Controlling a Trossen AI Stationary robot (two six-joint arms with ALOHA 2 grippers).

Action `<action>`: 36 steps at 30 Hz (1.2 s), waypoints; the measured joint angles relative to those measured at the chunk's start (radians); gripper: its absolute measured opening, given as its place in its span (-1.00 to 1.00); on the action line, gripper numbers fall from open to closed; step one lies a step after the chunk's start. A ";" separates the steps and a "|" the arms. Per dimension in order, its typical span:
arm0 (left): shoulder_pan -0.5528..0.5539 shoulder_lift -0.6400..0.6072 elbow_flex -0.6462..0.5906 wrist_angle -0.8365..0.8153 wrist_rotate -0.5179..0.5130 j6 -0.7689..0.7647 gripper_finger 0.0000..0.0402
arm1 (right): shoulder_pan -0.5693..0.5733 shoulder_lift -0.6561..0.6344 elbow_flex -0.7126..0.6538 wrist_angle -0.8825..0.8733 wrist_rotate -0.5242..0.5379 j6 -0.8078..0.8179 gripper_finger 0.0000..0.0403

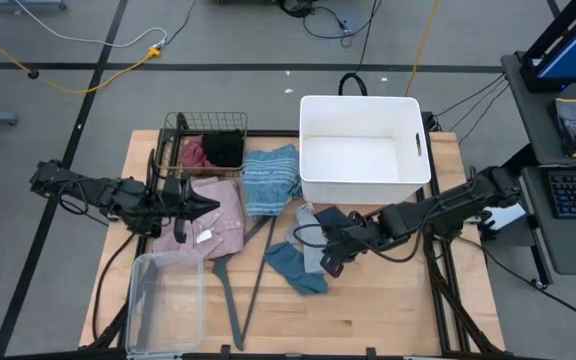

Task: Pick & Place Cloths
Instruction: Put the gray undergarment into the gold wire basket

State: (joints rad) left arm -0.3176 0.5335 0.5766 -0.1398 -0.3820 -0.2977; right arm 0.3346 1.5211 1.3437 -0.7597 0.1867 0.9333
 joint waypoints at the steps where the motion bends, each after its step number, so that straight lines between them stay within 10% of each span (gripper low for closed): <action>1: 0.000 0.000 0.000 0.000 0.000 0.000 -0.91 | -0.002 0.000 -0.001 0.001 0.000 -0.002 -0.17; 9: 0.000 0.000 0.000 0.002 0.000 0.000 -0.90 | -0.042 0.000 -0.122 0.148 -0.006 -0.019 0.09; 36: 0.000 0.000 0.000 0.002 0.000 -0.001 -0.89 | -0.120 0.000 -0.352 0.419 -0.110 0.042 0.03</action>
State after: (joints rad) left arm -0.3176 0.5335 0.5766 -0.1379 -0.3824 -0.2986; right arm 0.2150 1.5211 0.9916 -0.3412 0.0769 0.9753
